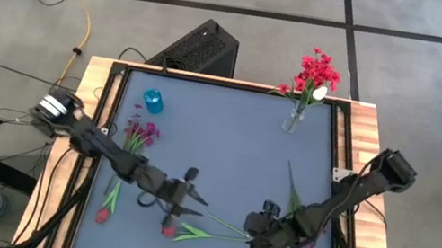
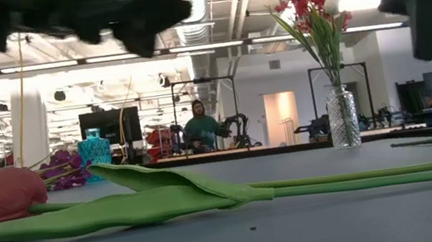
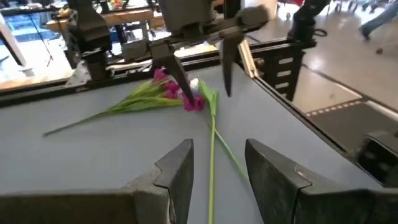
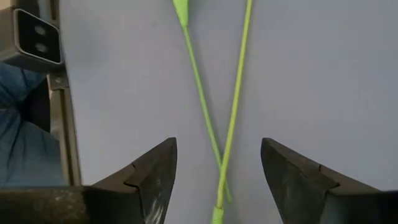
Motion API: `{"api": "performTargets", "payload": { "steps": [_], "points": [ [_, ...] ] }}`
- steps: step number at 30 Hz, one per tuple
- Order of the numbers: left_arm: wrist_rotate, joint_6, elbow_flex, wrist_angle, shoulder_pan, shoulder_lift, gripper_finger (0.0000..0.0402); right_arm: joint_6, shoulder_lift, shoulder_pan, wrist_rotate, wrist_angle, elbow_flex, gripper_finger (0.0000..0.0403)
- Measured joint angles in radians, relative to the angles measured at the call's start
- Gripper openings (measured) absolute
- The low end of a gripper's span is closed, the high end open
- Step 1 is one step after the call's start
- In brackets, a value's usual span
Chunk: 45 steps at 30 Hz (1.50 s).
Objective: Sort flowers into vase by color
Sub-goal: Put the white tulip into the transparent vase
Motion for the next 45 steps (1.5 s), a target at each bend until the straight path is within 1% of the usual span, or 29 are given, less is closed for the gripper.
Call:
{"api": "performTargets", "payload": {
  "steps": [2, 5, 8, 10, 13, 16, 19, 21, 24, 26, 28, 30, 32, 34, 35, 37, 40, 42, 45],
  "points": [
    [0.015, 0.015, 0.088, -0.043, 0.003, 0.082, 0.0135, 0.027, -0.001, 0.013, 0.000, -0.019, 0.010, 0.0260],
    [0.082, 0.028, 0.239, -0.151, 0.016, 0.199, 0.0135, 0.092, -0.009, 0.048, 0.007, -0.049, 0.010, 0.0260],
    [0.137, 0.031, 0.385, -0.281, 0.028, 0.301, 0.0135, 0.161, -0.012, 0.098, 0.054, -0.094, 0.010, 0.0260],
    [0.143, 0.050, 0.476, -0.370, 0.037, 0.362, 0.0135, 0.215, -0.011, 0.135, 0.092, -0.139, 0.010, 0.0260],
    [0.145, 0.086, 0.591, -0.489, 0.059, 0.439, 0.0135, 0.289, -0.006, 0.187, 0.136, -0.193, 0.010, 0.0260],
    [0.183, 0.088, 0.692, -0.578, 0.083, 0.503, 0.0135, 0.339, -0.006, 0.225, 0.183, -0.210, 0.010, 0.0260],
    [0.222, 0.084, 0.767, -0.653, 0.104, 0.567, 0.0135, 0.356, -0.006, 0.257, 0.232, -0.211, 0.010, 0.0260],
    [0.245, 0.069, 0.792, -0.688, 0.115, 0.603, 0.0135, 0.356, -0.006, 0.270, 0.252, -0.210, 0.010, 0.0260],
    [0.279, 0.040, 0.808, -0.682, 0.127, 0.630, 0.0135, 0.351, -0.006, 0.279, 0.268, -0.218, 0.010, 0.0260],
    [0.284, 0.032, 0.809, -0.680, 0.132, 0.648, 0.0135, 0.351, -0.006, 0.278, 0.269, -0.241, 0.010, 0.0260],
    [0.270, 0.031, 0.810, -0.687, 0.134, 0.652, 0.0129, 0.351, -0.006, 0.276, 0.276, -0.268, 0.010, 0.0260],
    [0.239, 0.037, 0.811, -0.702, 0.132, 0.653, 0.0109, 0.351, -0.006, 0.273, 0.294, -0.285, 0.010, 0.0260],
    [0.225, 0.039, 0.811, -0.710, 0.132, 0.653, 0.0072, 0.350, -0.006, 0.269, 0.298, -0.287, 0.010, 0.0260],
    [0.216, 0.040, 0.812, -0.723, 0.134, 0.651, 0.0026, 0.357, -0.006, 0.264, 0.299, -0.288, 0.010, 0.0260],
    [0.204, 0.041, 0.812, -0.735, 0.134, 0.649, 0.0014, 0.361, -0.006, 0.262, 0.298, -0.289, 0.010, 0.0260],
    [0.179, 0.060, 0.813, -0.769, 0.134, 0.639, 0.0009, 0.362, -0.007, 0.262, 0.295, -0.291, 0.010, 0.0260],
    [0.155, 0.089, 0.809, -0.880, 0.137, 0.598, 0.0002, 0.359, -0.008, 0.263, 0.295, -0.301, 0.010, 0.0260],
    [0.107, 0.113, 0.805, -0.962, 0.137, 0.561, 0.0002, 0.360, -0.008, 0.264, 0.300, -0.305, 0.010, 0.0260],
    [-0.055, 0.144, 0.768, -1.042, 0.123, 0.482, 0.0001, 0.371, -0.011, 0.265, 0.325, -0.306, 0.011, 0.0260]
  ]
}}
